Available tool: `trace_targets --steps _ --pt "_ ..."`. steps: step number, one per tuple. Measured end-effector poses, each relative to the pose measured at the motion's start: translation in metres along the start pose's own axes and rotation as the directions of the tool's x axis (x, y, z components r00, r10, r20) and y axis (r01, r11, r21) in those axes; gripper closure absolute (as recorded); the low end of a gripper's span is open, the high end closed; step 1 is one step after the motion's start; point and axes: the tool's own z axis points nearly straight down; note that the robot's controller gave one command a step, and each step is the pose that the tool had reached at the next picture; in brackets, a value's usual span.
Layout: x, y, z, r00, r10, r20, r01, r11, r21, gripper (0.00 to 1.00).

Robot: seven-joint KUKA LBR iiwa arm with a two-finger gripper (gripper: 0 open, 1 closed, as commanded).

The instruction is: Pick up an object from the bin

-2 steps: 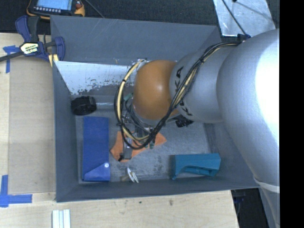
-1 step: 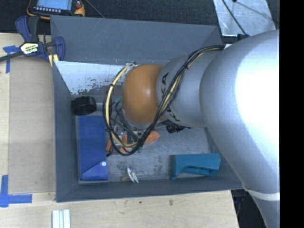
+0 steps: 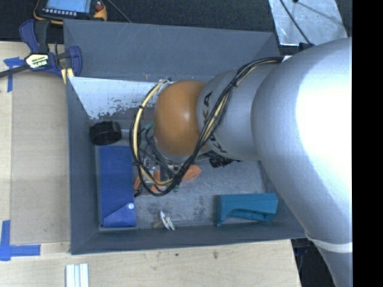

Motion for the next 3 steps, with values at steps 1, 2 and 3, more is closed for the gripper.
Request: trace_targets --steps 1,2,3 --pt "0.013 0.009 -0.007 1.0 0.0 -0.005 0.0 1.0 0.003 1.0" --pt "0.015 0.029 -0.011 1.0 -0.004 -0.004 0.004 1.0 0.007 1.0" --pt "-0.01 0.024 -0.057 1.0 0.0 -0.01 0.0 1.0 0.003 1.0"
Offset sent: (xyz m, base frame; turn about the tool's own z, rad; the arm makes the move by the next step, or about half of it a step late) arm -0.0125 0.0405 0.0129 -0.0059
